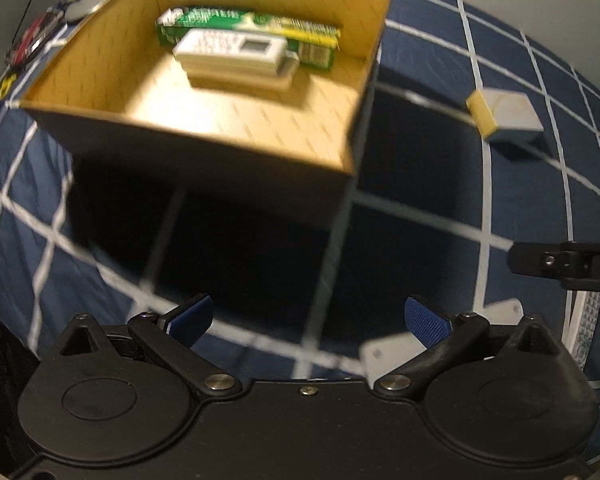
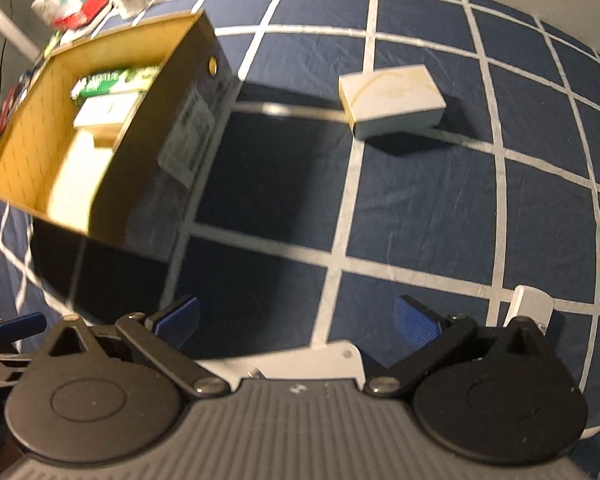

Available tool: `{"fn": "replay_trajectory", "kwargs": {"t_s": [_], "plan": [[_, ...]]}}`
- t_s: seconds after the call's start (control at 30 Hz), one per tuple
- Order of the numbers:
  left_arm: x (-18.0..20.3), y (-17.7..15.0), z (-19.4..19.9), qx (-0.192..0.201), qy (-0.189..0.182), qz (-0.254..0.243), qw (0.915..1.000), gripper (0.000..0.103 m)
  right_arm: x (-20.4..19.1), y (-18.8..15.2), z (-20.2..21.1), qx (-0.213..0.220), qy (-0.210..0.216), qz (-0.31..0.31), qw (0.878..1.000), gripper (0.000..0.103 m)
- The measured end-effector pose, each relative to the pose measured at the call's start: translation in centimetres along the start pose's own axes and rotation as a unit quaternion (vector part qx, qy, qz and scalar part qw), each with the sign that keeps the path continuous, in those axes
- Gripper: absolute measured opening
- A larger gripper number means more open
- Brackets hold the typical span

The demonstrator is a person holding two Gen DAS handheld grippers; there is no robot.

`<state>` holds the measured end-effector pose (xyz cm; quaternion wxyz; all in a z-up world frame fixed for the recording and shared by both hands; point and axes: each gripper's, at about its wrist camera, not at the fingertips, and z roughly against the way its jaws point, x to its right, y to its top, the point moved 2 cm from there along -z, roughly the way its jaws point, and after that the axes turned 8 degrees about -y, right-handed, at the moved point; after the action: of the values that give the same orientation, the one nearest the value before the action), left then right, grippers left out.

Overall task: Organize objects
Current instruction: 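Move the right tool toward the flat white plate on the sheet, then close the right gripper on the edge of the flat white plate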

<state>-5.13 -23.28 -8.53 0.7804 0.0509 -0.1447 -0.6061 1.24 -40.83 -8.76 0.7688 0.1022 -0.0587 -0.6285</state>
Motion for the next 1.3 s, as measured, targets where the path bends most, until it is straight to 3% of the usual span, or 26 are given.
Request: {"fn": "replay_trajectory", "kwargs": {"t_s": [0.43,1.3], "plan": [[3.0,-5.3,-4.6,-0.052,-0.006,0.033,0.9981,0.103,0.2,-3.2,-3.6,-0.048,-0.008,0.046,0.998,0.103],[3.5,-5.5,-7.4,-0.070,-0.067,0.070,0.9928,0.103,0.3,-3.8,-6.9,-0.089,0.017,0.052,0.994,0.100]]}}
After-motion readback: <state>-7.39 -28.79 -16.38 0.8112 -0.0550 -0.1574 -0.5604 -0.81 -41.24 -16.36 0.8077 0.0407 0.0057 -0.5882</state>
